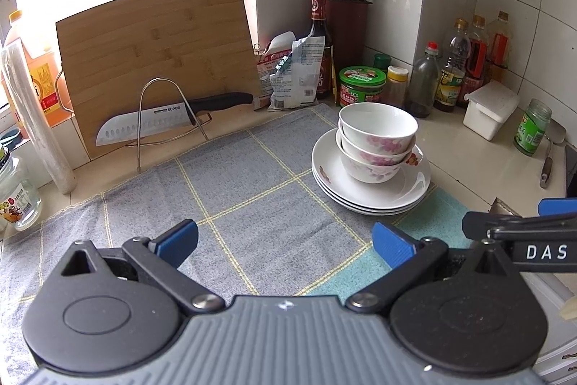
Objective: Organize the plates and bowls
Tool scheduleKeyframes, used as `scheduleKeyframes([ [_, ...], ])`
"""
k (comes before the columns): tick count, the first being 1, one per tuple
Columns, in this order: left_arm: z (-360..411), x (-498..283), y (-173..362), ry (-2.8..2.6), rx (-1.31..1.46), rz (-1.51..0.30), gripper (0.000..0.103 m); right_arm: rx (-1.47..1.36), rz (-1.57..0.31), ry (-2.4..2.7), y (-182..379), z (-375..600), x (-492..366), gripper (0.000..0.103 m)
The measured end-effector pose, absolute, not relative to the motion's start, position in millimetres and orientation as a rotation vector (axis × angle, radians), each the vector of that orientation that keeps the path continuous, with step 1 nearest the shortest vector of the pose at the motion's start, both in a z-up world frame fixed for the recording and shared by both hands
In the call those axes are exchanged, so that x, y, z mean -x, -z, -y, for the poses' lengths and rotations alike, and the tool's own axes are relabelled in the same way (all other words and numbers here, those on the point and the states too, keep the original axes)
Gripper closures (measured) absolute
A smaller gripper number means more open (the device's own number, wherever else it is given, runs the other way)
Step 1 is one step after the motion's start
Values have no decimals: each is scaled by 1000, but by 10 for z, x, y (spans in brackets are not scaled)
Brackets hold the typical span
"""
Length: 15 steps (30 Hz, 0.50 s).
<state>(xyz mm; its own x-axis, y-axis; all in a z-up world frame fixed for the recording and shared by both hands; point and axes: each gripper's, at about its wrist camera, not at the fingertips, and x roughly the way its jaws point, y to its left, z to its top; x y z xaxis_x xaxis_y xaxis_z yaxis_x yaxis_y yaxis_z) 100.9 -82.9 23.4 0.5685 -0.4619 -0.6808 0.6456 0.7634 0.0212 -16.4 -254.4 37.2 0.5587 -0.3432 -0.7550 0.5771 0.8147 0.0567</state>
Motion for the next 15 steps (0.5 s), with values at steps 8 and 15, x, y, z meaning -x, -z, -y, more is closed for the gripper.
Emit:
scheduleKeyframes([
  [8,852,-1017,-239,655,-288,-708,1,-308,-812,556,-387,2551,145,0],
  [15,853,-1024,-241,652,-287,-707,1,-306,-811,556,-384,2552,145,0],
])
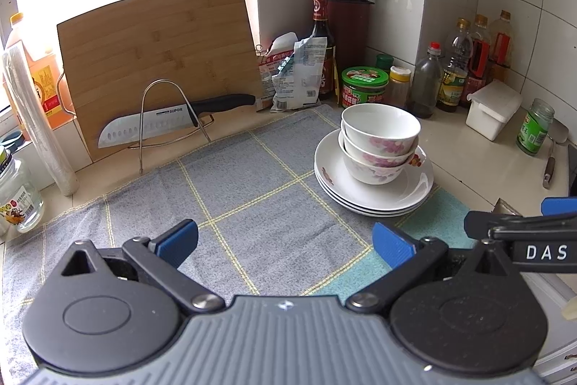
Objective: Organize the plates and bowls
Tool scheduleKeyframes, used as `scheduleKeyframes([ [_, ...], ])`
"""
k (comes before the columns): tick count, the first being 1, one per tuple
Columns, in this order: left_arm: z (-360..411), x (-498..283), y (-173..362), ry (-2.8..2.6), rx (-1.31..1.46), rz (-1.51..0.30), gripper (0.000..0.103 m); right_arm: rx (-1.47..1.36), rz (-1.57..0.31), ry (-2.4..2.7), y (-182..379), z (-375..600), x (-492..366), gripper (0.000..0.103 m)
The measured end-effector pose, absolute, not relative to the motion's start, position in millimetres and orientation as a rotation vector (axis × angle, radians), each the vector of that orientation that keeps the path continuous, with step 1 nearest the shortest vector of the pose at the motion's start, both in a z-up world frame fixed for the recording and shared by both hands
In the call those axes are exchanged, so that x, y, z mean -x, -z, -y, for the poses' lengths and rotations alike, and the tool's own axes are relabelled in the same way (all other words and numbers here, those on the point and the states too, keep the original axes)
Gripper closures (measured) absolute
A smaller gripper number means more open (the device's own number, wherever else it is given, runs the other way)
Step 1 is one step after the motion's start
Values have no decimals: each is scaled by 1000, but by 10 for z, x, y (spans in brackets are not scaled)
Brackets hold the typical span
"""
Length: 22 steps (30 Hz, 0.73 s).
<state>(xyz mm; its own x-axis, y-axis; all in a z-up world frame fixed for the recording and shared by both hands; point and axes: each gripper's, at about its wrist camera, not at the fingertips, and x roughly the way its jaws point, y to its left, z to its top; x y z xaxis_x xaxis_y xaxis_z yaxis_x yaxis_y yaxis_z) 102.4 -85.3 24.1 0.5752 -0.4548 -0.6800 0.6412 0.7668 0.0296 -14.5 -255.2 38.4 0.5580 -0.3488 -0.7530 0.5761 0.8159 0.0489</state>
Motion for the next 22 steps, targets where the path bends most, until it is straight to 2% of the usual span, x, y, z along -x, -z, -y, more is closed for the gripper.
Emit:
scheduleKeyframes([
  [22,833,-1013,-267,659,-278,-707,1,-289,-809,572,-399,2512,146,0],
])
